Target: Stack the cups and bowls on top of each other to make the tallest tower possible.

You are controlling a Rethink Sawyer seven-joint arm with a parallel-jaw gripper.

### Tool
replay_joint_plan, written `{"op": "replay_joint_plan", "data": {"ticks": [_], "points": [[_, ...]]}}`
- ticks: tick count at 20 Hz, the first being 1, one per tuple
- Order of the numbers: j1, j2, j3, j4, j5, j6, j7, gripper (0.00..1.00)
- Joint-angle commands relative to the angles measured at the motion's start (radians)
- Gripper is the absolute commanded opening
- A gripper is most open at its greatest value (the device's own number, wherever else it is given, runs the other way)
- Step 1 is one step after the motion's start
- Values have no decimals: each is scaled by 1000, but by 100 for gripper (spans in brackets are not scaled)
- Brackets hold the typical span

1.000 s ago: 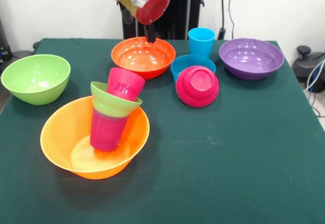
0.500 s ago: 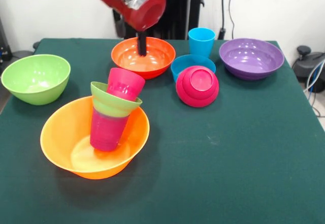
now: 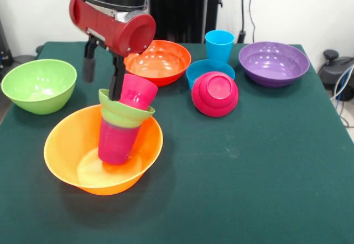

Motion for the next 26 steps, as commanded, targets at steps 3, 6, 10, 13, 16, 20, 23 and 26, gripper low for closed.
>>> {"op": "replay_joint_plan", "data": {"ticks": [3,6,10,13,16,20,23,26], "points": [[-89,-43,298,280,-256,-290,-299,100],[-116,-32,338,307,-290,-343,-224,100],[-159,-13,387,347,-307,-406,-108,100],[-179,-9,406,357,-322,-383,-101,100],[-232,-8,478,358,-298,-333,-114,100],[-207,11,440,274,-271,-98,-134,100],[-211,8,438,231,-281,41,-184,100],[-223,-6,455,200,-275,137,-204,100]]}}
